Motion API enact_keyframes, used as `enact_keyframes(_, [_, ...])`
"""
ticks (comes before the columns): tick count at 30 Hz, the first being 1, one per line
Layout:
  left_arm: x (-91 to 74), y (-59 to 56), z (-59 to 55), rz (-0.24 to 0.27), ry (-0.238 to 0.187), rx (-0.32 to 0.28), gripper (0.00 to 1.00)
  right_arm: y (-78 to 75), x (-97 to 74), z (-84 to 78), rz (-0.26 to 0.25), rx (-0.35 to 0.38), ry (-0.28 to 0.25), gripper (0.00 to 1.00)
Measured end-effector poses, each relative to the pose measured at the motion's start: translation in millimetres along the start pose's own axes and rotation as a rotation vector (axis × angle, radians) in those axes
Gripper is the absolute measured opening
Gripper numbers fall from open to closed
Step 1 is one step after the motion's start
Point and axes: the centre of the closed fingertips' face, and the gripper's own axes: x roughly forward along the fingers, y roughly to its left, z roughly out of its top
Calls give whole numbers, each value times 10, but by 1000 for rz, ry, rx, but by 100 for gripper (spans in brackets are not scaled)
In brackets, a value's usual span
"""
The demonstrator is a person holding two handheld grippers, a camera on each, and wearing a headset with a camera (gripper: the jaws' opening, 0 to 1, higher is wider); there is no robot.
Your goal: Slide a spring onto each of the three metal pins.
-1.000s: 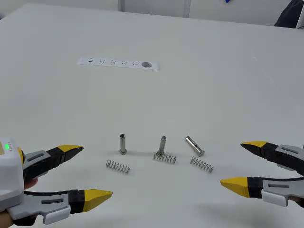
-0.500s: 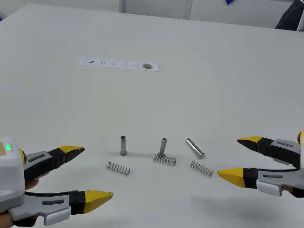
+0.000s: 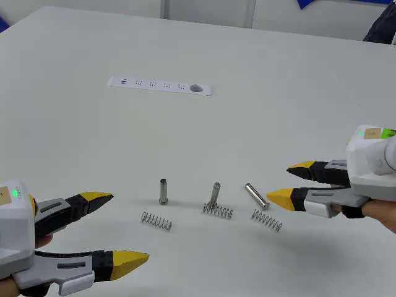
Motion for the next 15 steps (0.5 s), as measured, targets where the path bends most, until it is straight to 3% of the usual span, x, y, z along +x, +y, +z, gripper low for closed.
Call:
enact_keyframes(8, [3, -16, -31, 1, 4, -5, 74, -31, 276, -13, -29, 2, 93, 31])
enact_keyframes(10, [5, -23, -38, 1, 5, -7, 74, -83, 334, -54, -55, 28, 125, 29])
enact_keyframes(15, [-7, -22, -62, 2, 9, -11, 74, -93, 476, -90, -57, 56, 158, 25])
